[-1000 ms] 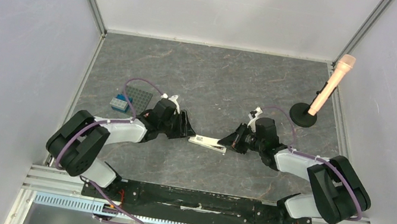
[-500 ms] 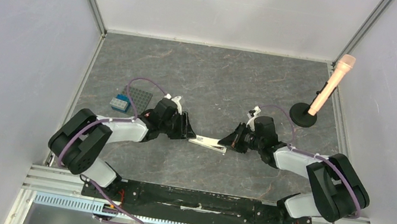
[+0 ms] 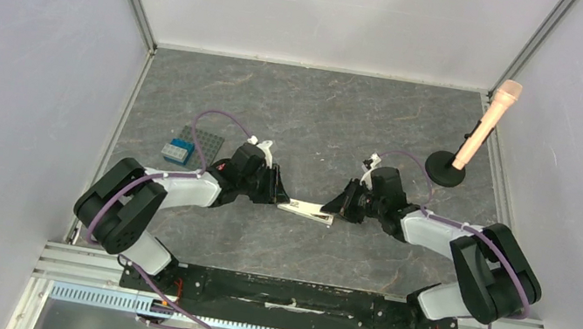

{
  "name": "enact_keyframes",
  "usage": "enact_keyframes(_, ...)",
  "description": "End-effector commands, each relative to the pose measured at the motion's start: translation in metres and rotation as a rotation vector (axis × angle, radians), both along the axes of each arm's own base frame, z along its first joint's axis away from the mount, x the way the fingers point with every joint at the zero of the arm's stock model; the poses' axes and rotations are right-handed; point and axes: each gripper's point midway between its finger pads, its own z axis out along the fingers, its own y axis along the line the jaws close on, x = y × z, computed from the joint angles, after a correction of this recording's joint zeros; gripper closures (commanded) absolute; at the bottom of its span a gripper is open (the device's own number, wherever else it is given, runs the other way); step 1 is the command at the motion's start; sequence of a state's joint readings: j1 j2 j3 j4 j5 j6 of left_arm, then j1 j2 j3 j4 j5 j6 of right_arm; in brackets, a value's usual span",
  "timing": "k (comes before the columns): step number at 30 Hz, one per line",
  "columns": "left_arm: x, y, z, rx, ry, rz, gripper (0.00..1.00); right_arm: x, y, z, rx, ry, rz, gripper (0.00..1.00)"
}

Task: Load the batteries into the remote control

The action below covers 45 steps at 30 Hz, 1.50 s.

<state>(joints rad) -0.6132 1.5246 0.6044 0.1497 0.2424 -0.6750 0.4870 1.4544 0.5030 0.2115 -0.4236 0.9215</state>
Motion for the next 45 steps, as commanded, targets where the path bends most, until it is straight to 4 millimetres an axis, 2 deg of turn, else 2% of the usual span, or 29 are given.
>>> enact_keyframes(1,-0.040,0.025,-0.048,0.187,0.118,-0.079,0.62,-0.008,-0.021,-0.032,-0.164,0.046,-0.013,0.89)
enact_keyframes(6,-0.042,0.027,-0.051,0.195,0.123,-0.084,0.63,-0.009,-0.022,-0.032,-0.179,0.047,-0.005,0.84)
enact_keyframes(12,-0.039,0.030,-0.053,0.218,0.116,-0.072,0.69,-0.011,-0.023,-0.029,-0.191,0.049,-0.003,0.80)
enact_keyframes(14,-0.044,0.036,-0.057,0.246,0.136,-0.074,0.70,-0.012,-0.024,-0.028,-0.195,0.050,0.001,0.79)
enact_keyframes(23,-0.045,0.038,-0.063,0.269,0.150,-0.073,0.72,-0.019,-0.030,-0.030,-0.226,0.070,0.010,0.66)
enact_keyframes(35,-0.048,0.046,-0.071,0.314,0.174,-0.061,0.77,-0.011,-0.027,-0.005,-0.189,0.045,-0.003,0.56)
enact_keyframes(37,-0.049,0.047,-0.072,0.320,0.179,-0.057,0.77,-0.010,-0.028,-0.001,-0.181,0.038,-0.006,0.52)
enact_keyframes(45,-0.049,0.048,-0.074,0.326,0.184,-0.051,0.81,-0.012,-0.041,0.012,-0.170,0.024,-0.033,0.51)
